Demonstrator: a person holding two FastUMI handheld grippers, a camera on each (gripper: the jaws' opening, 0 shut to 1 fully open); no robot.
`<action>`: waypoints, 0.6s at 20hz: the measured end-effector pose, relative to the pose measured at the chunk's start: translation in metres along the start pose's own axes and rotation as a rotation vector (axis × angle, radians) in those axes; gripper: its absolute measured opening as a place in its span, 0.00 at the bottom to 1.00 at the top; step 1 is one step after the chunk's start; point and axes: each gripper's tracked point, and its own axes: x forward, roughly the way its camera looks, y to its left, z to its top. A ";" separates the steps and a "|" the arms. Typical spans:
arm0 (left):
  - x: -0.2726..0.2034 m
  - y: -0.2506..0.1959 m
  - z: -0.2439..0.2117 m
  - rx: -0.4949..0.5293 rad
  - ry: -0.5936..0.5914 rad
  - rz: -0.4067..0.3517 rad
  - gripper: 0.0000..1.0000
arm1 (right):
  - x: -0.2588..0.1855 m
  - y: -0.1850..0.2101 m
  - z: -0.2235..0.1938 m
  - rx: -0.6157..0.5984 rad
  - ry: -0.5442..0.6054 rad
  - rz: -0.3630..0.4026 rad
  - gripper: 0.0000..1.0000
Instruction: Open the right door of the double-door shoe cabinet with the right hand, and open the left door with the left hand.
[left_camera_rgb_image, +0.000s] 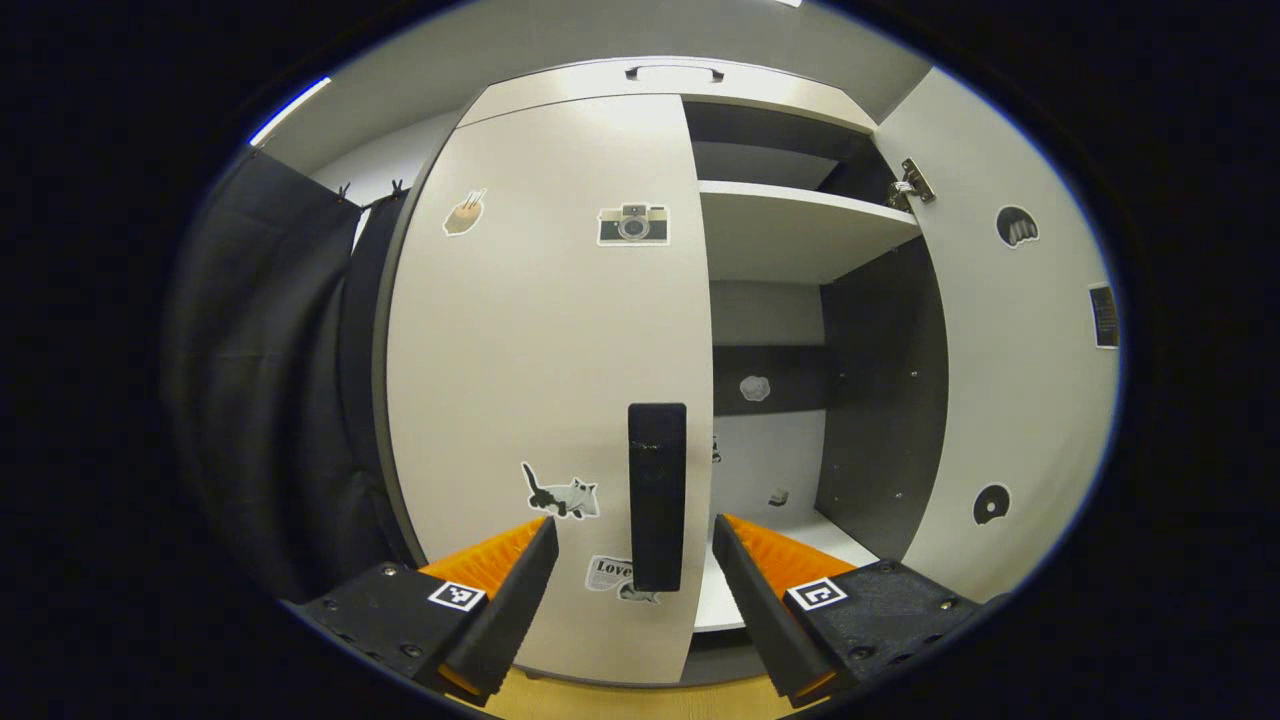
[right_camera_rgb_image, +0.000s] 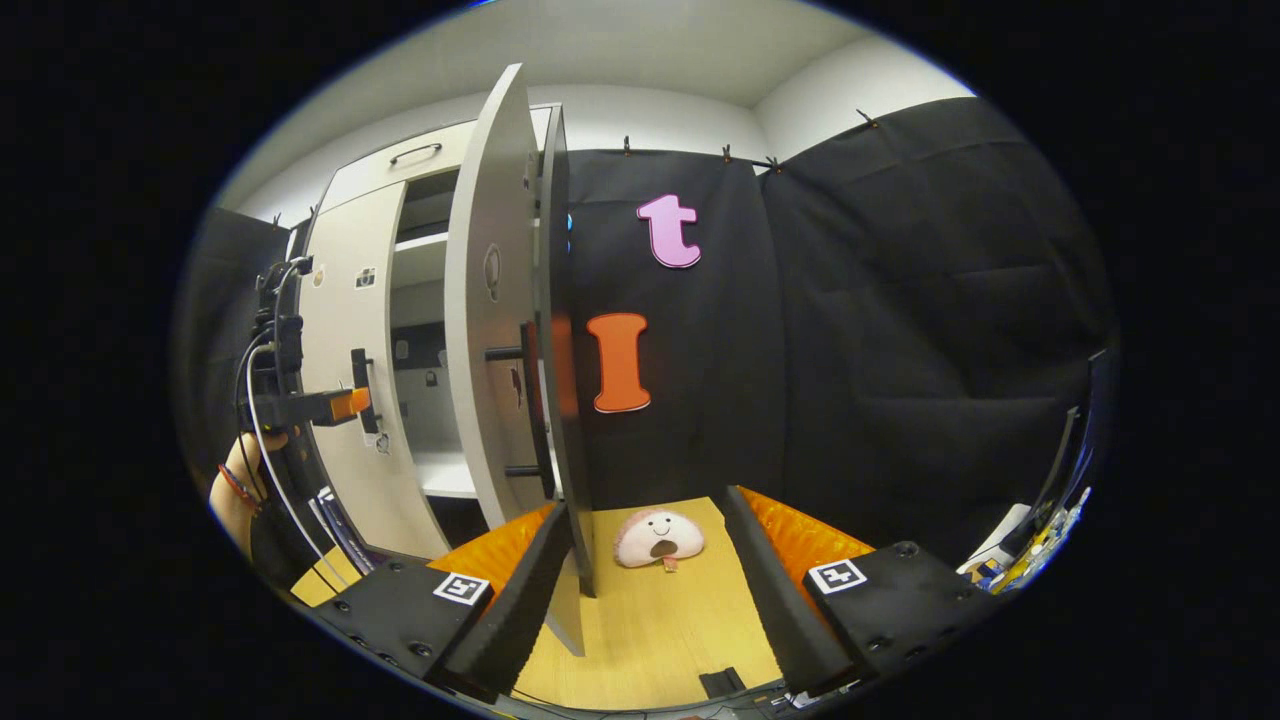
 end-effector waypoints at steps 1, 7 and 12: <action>0.007 -0.002 0.000 -0.008 0.008 -0.007 0.95 | 0.001 -0.003 -0.004 0.004 0.009 -0.006 0.94; 0.035 -0.001 -0.007 -0.015 0.037 0.006 0.92 | 0.001 -0.025 -0.018 0.029 0.043 -0.051 1.00; 0.041 -0.011 -0.015 -0.048 0.055 -0.017 0.62 | 0.003 -0.037 -0.019 0.052 0.043 -0.076 0.92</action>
